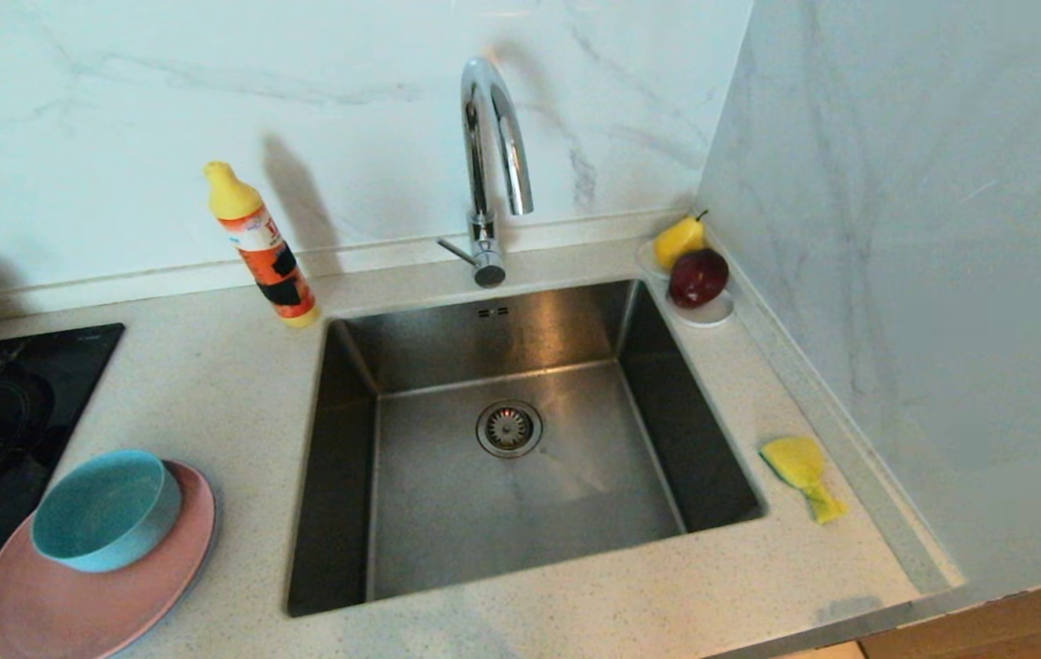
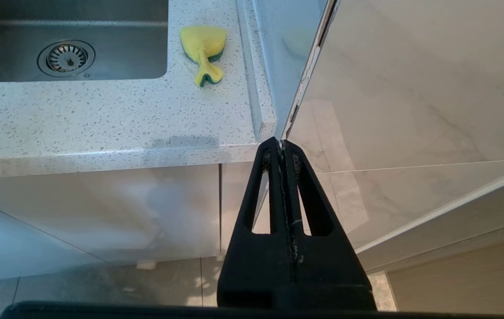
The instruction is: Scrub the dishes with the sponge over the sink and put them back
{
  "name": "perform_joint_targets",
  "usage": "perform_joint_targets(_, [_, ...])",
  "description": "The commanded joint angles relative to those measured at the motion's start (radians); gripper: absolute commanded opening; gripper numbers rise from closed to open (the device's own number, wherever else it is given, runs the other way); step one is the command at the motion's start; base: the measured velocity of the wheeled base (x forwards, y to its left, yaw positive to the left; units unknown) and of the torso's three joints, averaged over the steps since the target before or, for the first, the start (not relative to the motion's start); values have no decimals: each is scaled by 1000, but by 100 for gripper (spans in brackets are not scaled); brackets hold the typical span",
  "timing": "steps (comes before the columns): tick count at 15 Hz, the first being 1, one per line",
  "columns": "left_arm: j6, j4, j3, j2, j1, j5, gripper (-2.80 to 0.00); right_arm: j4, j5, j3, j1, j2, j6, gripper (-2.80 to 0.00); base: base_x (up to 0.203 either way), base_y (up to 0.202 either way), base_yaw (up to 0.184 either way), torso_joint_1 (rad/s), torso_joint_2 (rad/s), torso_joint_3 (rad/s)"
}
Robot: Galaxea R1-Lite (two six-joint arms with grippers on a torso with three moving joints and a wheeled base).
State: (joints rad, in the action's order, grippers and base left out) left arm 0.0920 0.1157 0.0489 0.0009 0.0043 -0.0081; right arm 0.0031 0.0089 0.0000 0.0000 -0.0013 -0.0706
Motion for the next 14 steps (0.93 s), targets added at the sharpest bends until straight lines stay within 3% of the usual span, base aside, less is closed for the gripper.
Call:
perform_joint_targets(1, [-3, 3, -9, 0, 0, 0, -280, 0, 0, 0, 0, 0, 0, -280, 0, 0, 0, 0, 0, 0])
perform_joint_targets(4, [-22, -25, -20, -1, 0, 3, -280, 0, 0, 0, 0, 1, 0, -280, 0, 0, 0, 0, 0, 0])
perform_joint_targets(6, [-15, -143, -63, -1, 0, 2, -280, 0, 0, 0, 0, 0, 0, -280, 0, 0, 0, 0, 0, 0])
perform_joint_targets(14, [-24, -142, -66, -1, 0, -1, -280, 1, 5, 0, 0, 0, -11, -280, 0, 0, 0, 0, 0, 0])
